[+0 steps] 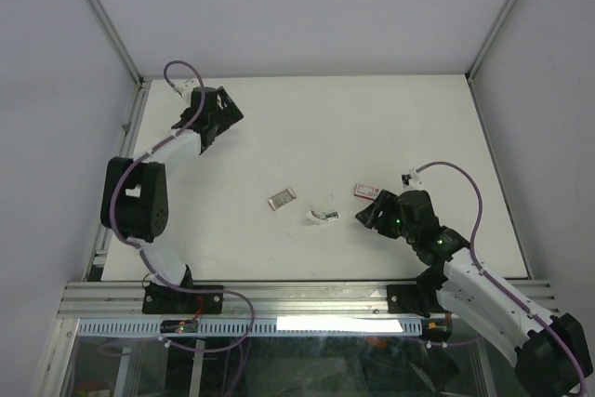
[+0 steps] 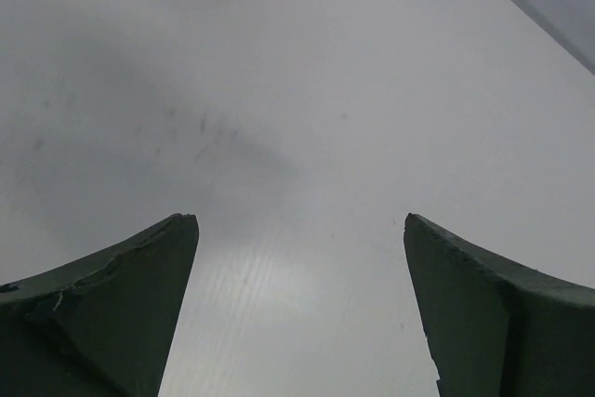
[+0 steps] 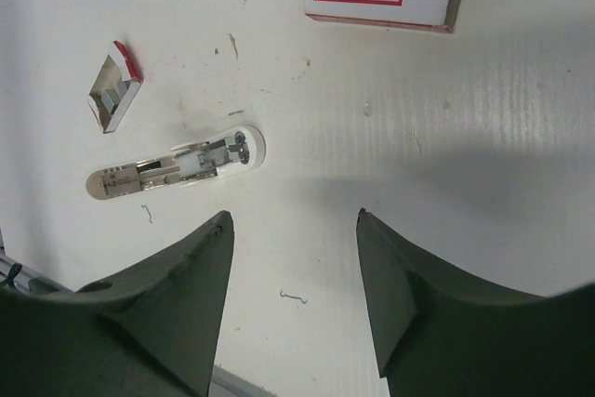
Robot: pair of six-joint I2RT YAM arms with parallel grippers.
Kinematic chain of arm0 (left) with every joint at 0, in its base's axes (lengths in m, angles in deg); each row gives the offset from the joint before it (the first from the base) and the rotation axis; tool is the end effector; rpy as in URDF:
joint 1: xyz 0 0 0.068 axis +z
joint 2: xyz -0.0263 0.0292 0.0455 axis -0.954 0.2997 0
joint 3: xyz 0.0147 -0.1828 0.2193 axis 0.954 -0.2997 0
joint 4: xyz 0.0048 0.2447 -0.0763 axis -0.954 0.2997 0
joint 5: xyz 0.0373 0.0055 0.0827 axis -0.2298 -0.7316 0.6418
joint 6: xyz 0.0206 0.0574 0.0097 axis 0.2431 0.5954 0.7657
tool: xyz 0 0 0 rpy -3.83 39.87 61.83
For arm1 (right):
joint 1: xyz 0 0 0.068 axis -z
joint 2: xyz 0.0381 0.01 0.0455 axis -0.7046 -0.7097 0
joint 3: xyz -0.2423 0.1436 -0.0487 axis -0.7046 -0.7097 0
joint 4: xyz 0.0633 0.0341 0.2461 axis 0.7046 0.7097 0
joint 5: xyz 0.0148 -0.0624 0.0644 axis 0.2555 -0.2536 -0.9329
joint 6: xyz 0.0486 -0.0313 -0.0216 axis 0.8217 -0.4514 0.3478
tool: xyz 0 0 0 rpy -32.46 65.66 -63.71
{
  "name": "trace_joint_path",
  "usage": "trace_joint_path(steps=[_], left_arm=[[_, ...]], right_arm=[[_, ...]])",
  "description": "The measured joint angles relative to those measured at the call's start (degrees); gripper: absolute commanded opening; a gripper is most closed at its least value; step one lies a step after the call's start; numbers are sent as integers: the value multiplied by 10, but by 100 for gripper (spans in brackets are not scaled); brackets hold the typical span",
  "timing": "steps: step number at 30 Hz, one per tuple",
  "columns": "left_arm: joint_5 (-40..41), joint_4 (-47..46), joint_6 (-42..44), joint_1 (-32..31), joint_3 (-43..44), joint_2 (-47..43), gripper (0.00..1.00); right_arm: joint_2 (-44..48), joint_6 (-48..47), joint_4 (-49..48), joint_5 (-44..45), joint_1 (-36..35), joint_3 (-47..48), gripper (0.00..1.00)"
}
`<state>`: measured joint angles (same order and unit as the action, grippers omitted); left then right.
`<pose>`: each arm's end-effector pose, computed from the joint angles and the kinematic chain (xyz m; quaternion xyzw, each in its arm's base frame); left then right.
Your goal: Load the staples into the stapler
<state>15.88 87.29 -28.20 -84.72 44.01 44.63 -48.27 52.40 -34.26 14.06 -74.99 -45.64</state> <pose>0.3750 -0.0703 0.2369 -0.2356 0.8623 -0.0884 0.4395 0.1208 0.0712 0.1721 0.1083 0.8944 0.2689 0.3407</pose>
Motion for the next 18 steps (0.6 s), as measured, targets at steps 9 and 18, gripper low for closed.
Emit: trace_joint_path(steps=[9, 18], left_arm=[[59, 25, -19, 47, 191, 216, 75], [88, 34, -19, 67, 318, 327, 53]], right_arm=[[-2, -1, -11, -13, 0, 15, 59], [-52, -1, -36, -19, 0, 17, 59]])
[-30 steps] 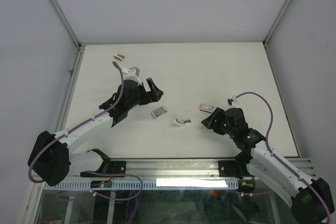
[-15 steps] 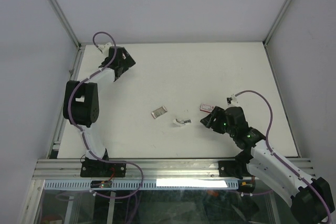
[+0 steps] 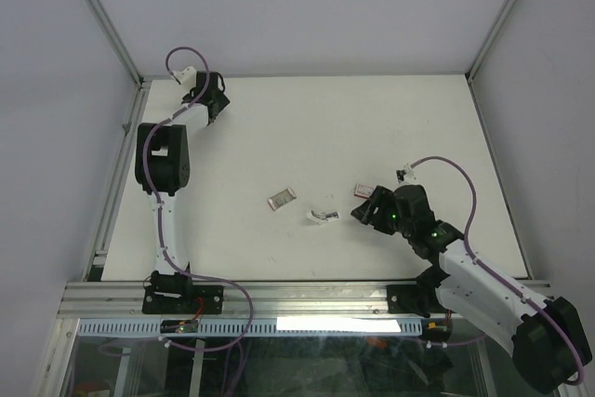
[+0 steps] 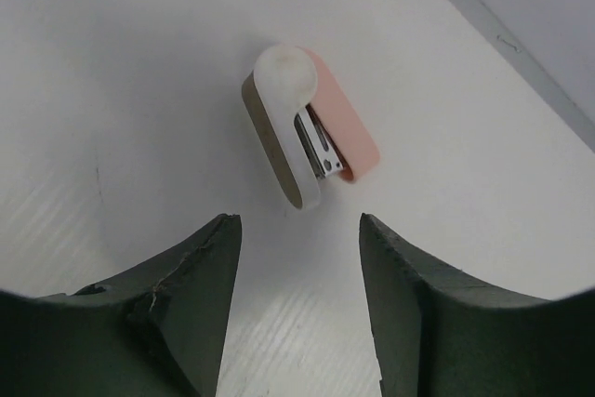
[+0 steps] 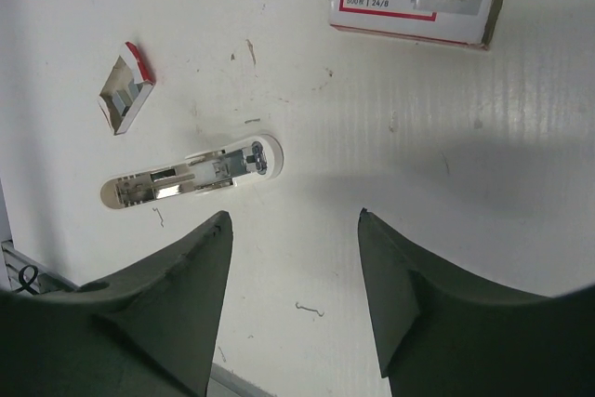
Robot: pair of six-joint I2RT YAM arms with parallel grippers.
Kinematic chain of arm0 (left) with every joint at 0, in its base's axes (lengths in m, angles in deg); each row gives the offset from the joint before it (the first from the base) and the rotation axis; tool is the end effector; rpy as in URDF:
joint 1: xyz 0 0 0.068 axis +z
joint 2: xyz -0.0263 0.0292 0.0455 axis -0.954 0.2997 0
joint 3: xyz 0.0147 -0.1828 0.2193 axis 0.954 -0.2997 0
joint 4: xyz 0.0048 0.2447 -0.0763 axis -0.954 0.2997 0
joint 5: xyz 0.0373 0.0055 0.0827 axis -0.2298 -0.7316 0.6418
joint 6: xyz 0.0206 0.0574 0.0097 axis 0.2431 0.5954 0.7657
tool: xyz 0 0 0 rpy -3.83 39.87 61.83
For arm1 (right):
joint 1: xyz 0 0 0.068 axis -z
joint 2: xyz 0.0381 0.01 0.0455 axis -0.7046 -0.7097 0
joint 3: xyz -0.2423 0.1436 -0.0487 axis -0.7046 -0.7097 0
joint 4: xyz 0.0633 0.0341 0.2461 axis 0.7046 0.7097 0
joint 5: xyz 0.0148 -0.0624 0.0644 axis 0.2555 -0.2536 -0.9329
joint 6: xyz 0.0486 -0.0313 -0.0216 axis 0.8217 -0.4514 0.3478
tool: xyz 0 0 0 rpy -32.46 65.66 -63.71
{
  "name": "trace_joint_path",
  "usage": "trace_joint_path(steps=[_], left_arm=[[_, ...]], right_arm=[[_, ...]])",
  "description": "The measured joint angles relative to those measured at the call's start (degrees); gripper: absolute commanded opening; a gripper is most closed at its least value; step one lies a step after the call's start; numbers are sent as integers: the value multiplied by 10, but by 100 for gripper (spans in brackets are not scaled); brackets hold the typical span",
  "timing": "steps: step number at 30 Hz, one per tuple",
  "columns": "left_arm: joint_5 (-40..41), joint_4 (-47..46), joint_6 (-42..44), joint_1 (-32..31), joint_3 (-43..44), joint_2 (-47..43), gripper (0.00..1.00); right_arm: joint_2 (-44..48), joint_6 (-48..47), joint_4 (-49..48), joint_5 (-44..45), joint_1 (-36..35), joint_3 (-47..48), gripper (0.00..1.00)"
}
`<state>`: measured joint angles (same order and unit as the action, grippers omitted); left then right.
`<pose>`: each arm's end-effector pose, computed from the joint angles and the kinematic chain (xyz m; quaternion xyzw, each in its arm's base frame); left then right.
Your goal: Load the staples into the stapler
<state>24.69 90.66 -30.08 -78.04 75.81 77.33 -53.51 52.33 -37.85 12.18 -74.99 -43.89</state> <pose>0.5157 -0.0323 0.1663 -0.3267 0.8396 0.0104 0.4339 0.1320 0.0795 0.1767 0.1006 0.8947 0.2809 0.3325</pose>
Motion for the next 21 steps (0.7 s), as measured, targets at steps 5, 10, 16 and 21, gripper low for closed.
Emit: trace_joint_path(steps=[5, 10, 16, 21], left_arm=[[9, 1, 5, 8, 44, 45, 50], [10, 2, 17, 11, 74, 65, 46], [13, 2, 20, 11, 82, 72, 35], [14, 2, 20, 11, 82, 72, 25]], right_arm=[[-28, 0, -17, -5, 0, 4, 59], [-35, 1, -25, -9, 0, 6, 59], [-35, 1, -29, -9, 0, 6, 60], [-36, 1, -29, -9, 0, 6, 60]])
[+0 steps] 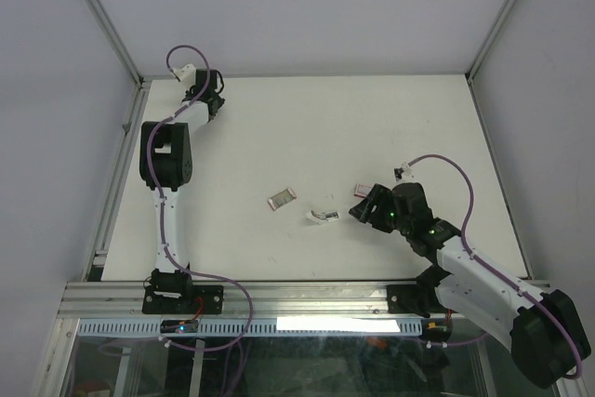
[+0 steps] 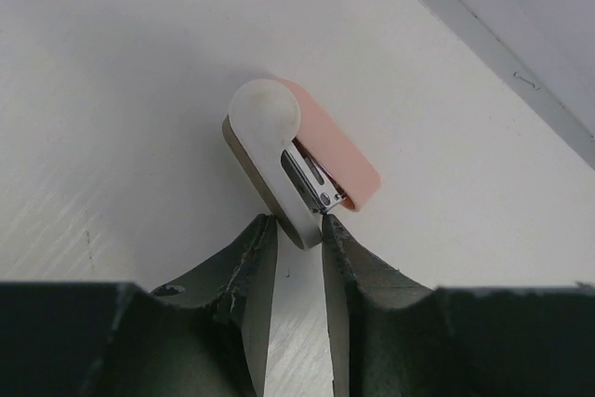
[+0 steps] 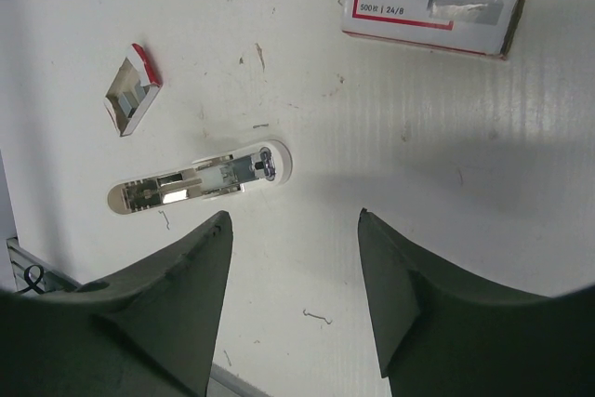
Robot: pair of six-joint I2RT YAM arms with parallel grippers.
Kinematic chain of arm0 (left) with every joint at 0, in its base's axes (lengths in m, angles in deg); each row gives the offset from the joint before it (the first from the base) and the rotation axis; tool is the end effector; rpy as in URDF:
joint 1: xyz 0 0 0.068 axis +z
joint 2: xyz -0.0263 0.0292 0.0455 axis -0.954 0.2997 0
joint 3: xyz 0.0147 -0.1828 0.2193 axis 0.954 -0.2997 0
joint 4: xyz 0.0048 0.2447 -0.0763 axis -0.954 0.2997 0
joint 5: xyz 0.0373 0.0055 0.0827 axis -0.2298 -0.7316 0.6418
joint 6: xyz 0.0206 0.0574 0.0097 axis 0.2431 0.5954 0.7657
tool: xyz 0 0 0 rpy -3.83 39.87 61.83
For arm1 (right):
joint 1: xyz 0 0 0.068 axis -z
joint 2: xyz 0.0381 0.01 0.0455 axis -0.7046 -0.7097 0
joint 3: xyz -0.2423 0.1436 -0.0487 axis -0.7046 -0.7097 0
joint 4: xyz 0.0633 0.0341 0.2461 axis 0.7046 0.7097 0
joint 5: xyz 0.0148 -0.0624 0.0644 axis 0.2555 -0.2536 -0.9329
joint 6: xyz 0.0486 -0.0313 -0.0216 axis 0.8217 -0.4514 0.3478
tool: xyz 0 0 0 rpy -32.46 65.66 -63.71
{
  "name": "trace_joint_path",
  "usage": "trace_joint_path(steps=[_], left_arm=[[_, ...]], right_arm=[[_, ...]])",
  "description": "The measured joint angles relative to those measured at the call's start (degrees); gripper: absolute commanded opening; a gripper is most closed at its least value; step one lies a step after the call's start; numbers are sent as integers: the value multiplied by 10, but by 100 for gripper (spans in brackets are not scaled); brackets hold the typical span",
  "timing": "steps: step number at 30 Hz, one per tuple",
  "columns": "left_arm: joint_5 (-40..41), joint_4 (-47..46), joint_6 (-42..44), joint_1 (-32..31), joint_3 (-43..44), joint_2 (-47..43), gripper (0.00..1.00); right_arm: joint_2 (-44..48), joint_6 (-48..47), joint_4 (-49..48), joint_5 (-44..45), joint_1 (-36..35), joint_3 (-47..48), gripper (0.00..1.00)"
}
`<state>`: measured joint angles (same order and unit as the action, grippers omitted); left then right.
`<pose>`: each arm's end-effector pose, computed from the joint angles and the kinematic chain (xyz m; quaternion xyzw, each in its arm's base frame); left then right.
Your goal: Load the staples into the stapler
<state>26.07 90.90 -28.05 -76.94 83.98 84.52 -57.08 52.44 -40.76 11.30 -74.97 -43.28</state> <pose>0.5437 -0.0235 0.1479 -0.3243 0.8360 0.0302 0.4415 0.1396 0.0847 0.1765 0.0983 0.8950 0.2863 0.3277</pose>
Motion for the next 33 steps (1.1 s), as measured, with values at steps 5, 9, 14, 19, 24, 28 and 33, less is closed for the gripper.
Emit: trace_joint_path(steps=[5, 9, 14, 19, 24, 28, 33], left_arm=[[3, 2, 1, 0, -1, 0, 17], [10, -15, 6, 0, -16, -4, 4], [11, -23, 17, 0, -62, -34, 0], [4, -25, 24, 0, -167, -111, 0], [-43, -27, 23, 0, -306, -241, 0], [-104, -43, 17, -3, -434, -377, 0], [-195, -55, 17, -33, -583, -546, 0]], right_arm=[[-2, 0, 0, 0, 0, 0, 59], [-2, 0, 0, 0, 0, 0, 59], [-2, 2, 0, 0, 0, 0, 59], [3, 0, 1, 0, 0, 0, 59], [19, -8, 8, 0, 0, 4, 60], [21, -27, 20, -3, 0, 16, 61], [2, -57, 35, -37, 0, 53, 69]])
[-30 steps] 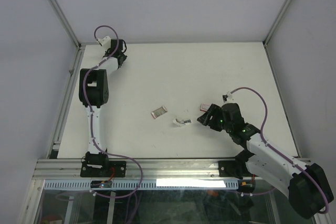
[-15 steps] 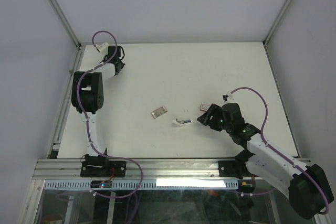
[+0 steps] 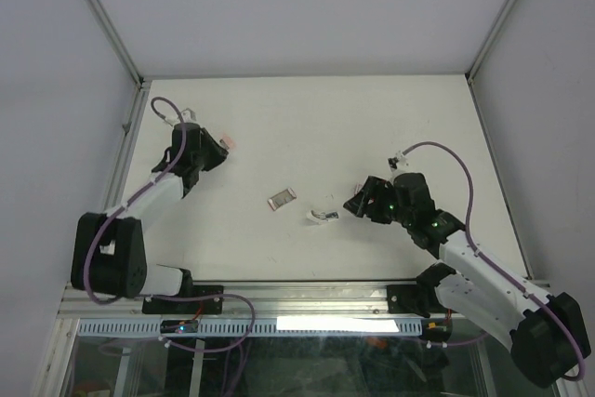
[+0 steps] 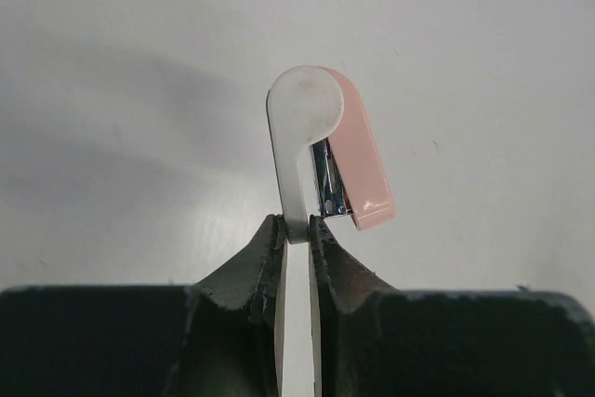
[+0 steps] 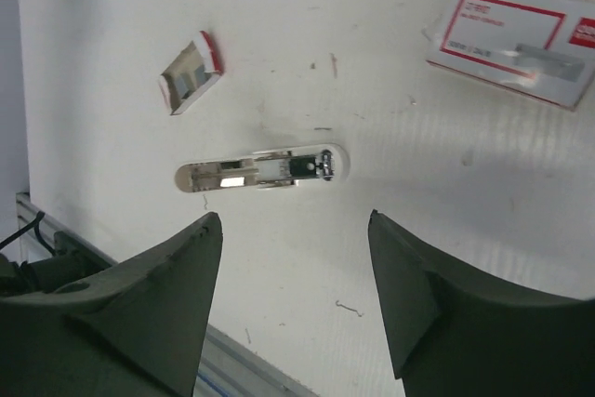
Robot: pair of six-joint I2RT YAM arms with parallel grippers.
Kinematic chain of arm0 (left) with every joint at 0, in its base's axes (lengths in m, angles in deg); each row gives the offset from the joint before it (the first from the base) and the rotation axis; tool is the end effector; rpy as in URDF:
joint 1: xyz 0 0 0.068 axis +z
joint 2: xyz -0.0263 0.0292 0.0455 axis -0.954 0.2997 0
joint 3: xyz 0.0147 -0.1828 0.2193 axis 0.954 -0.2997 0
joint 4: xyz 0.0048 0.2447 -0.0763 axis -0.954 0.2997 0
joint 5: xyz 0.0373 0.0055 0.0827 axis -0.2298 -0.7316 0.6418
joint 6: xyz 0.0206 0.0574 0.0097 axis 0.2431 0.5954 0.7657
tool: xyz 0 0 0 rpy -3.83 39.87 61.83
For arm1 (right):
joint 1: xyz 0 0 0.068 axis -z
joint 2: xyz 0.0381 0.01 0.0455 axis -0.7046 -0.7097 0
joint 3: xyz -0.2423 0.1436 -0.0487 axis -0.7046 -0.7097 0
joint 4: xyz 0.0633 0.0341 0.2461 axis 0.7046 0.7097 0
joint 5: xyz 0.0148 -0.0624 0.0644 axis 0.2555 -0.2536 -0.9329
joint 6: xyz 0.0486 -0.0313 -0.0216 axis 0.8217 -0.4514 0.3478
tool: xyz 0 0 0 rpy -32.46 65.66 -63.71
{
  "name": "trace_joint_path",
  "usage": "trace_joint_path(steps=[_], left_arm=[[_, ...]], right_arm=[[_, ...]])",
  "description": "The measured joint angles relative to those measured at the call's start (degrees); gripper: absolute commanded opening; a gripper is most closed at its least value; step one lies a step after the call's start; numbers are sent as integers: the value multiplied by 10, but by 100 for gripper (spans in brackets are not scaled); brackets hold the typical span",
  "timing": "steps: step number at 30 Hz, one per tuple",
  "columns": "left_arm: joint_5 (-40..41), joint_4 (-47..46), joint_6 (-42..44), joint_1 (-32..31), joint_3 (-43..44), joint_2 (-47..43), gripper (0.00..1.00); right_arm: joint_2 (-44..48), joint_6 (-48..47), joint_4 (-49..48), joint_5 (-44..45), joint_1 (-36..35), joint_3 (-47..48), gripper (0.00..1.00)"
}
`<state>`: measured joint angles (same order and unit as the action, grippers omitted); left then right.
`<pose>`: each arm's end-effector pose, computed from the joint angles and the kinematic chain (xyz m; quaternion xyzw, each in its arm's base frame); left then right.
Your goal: Load the staples into the stapler
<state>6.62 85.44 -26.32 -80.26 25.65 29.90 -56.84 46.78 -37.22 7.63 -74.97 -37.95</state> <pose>0.3010 -0.0379 0.2180 -0.2228 0.8767 -0.1271 0.4070 0.1439 0.0906 0.2027 0.0384 0.8907 0.3017 0.3379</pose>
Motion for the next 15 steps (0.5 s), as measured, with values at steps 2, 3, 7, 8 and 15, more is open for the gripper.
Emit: trace_joint_path(steps=[2, 3, 7, 8, 15], left_arm=[[-32, -4, -2, -25, -42, -58, 0], [-48, -10, -4, -44, -62, -89, 0], [-88, -31, -14, -131, -109, -179, 0], [-94, -36, -18, -153, -114, -195, 0], [-90, -75, -46, -278, -148, -258, 0]], right_arm=[[-7, -5, -3, -24, 0, 16, 72], [-11, -6, -8, -43, 0, 24, 73], [-34, -1, -43, -99, -6, 51, 74], [-44, 2, -53, -108, -11, 59, 74], [-101, 25, -97, -127, -77, 116, 75]])
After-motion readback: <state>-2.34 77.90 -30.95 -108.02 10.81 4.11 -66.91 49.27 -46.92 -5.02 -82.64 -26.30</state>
